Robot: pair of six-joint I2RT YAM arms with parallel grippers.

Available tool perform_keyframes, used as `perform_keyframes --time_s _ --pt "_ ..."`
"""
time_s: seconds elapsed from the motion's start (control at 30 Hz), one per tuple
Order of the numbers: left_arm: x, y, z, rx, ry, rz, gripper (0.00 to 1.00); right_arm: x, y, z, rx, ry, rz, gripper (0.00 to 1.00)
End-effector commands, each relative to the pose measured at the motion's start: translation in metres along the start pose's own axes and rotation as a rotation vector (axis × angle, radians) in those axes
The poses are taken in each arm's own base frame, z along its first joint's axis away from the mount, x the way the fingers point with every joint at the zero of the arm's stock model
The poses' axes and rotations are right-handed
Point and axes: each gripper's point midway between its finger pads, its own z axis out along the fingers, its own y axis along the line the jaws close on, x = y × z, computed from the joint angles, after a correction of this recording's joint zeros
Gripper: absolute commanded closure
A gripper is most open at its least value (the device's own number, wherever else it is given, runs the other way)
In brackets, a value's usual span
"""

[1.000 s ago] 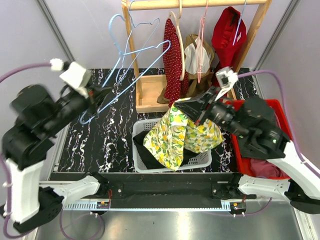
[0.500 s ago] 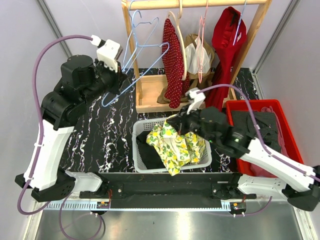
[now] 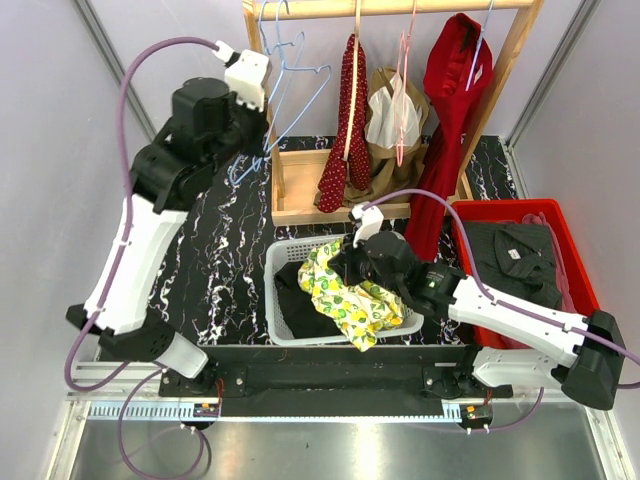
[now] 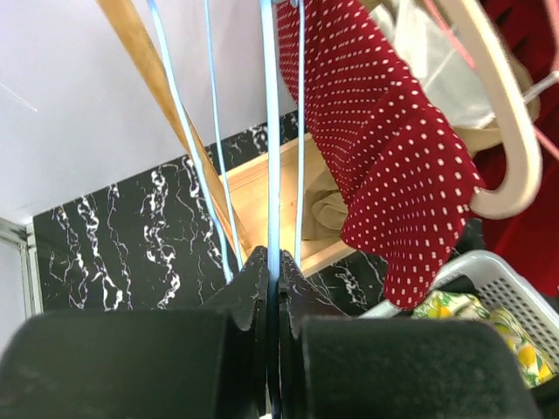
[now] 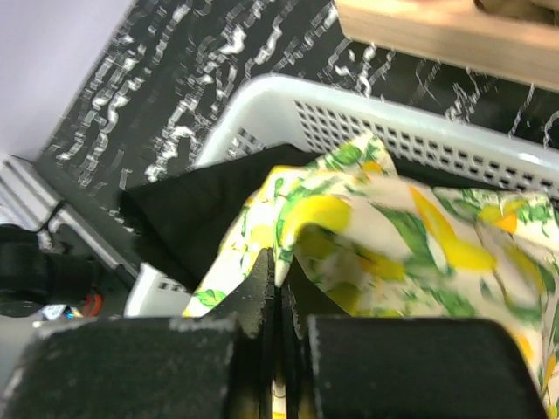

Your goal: Remove the skirt from the hanger

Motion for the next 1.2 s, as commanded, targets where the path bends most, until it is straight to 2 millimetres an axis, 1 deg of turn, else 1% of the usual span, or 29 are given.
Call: perform_keyframes --time_s 0.0,0.03,0.07,0.1,0.13,0.2,0.23,0.3,0.33,0.4,0.43,0.47,0.5,0.57,0.63,0.83,1.03,1.07,1.13,1.17 --pt "-0.032 0.015 0.01 -0.091 -0.097 -0.037 1.0 0.002 -0.007 0.009 0.02 -0.051 0.033 1.0" --pt "-0.03 0.016 0.019 -0.105 -0.087 -0.033 1.0 0.01 -0.01 0.012 0.029 -0.033 0.03 1.0" --pt "-0.037 0.017 0.021 -0.11 -0.105 -0.034 1.0 0.018 -0.014 0.017 0.04 -0.013 0.028 1.0" --pt "-0.039 0.017 0.023 -0.116 -0.109 -0.032 1.0 0.022 -0.016 0.02 0.052 -0.004 0.027 1.0" --pt "-0.038 0.017 0.03 -0.12 -0.103 -0.027 1.0 0.031 -0.02 0.023 0.063 0.016 0.022 1.0" --pt "-0.046 0.019 0.032 -0.13 -0.127 -0.03 1.0 0.041 -0.027 0.027 0.087 0.036 0.011 1.0" --pt "-0.046 0.018 0.039 -0.134 -0.123 -0.026 1.0 0.048 -0.032 0.028 0.098 0.05 0.007 1.0" --pt "-0.054 0.02 0.038 -0.141 -0.149 -0.033 1.0 0.055 -0.038 0.028 0.12 0.06 0.007 1.0" --pt "-0.053 0.019 0.043 -0.143 -0.145 -0.03 1.0 0.062 -0.042 0.027 0.129 0.073 0.006 1.0" --pt "-0.058 0.021 0.045 -0.149 -0.161 -0.032 1.0 0.066 -0.045 0.024 0.133 0.075 0.017 1.0" --pt "-0.056 0.02 0.051 -0.151 -0.153 -0.029 1.0 0.072 -0.048 0.022 0.138 0.086 0.019 1.0" --pt "-0.057 0.022 0.053 -0.155 -0.154 -0.027 1.0 0.073 -0.048 0.02 0.135 0.082 0.031 1.0" --pt "-0.054 0.021 0.059 -0.157 -0.147 -0.028 1.0 0.077 -0.05 0.018 0.136 0.086 0.038 1.0" --pt "-0.052 0.022 0.064 -0.16 -0.14 -0.026 1.0 0.076 -0.05 0.013 0.13 0.076 0.053 1.0" --pt "-0.046 0.022 0.072 -0.167 -0.122 -0.024 1.0 0.079 -0.053 0.01 0.134 0.074 0.061 1.0" --pt "-0.034 0.026 0.087 -0.195 -0.086 -0.018 1.0 0.069 -0.056 -0.004 0.144 0.034 0.065 1.0" --pt "-0.03 0.03 0.087 -0.22 -0.074 -0.021 1.0 0.059 -0.056 -0.009 0.147 0.01 0.07 1.0" --pt "-0.027 0.03 0.088 -0.223 -0.066 -0.017 1.0 0.06 -0.057 -0.01 0.152 0.013 0.068 1.0" --pt "-0.021 0.033 0.085 -0.236 -0.048 -0.013 1.0 0.052 -0.058 -0.013 0.16 -0.006 0.065 1.0" --pt "-0.018 0.034 0.084 -0.244 -0.037 -0.009 1.0 0.05 -0.061 -0.015 0.178 -0.01 0.051 1.0"
